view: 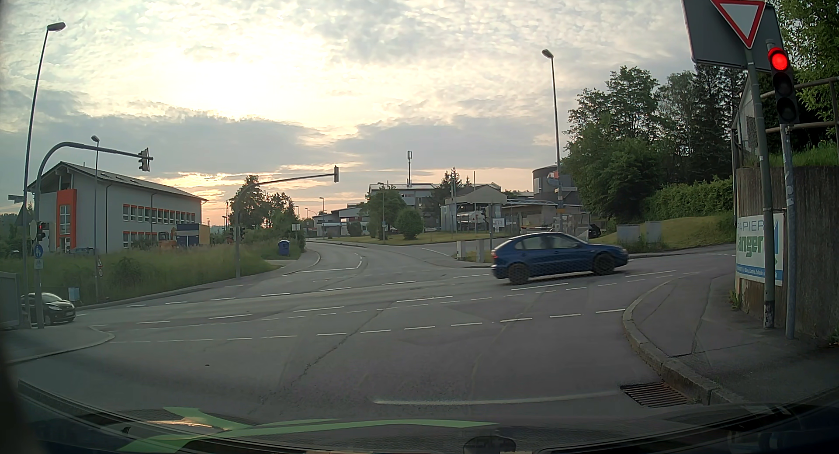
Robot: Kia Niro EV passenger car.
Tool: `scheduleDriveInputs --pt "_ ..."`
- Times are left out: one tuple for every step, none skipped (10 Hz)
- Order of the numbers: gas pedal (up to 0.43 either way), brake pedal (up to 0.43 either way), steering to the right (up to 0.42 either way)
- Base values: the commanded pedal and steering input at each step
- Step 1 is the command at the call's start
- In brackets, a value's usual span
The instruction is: Follow the waypoints while adhering to traffic rules and regulations
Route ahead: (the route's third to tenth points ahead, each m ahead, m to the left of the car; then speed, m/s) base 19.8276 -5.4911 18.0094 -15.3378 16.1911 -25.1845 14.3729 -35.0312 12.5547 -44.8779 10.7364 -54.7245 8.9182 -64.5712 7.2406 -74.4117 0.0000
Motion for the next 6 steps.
scheduleDriveInputs --pt "0.0 0.396 0.004" --pt "0.0 0.396 0.004" --pt "0.0 0.39 0.004" --pt "0.0 0.396 0.004" --pt "0.0 0.39 0.004" --pt "0.0 0.396 0.004"
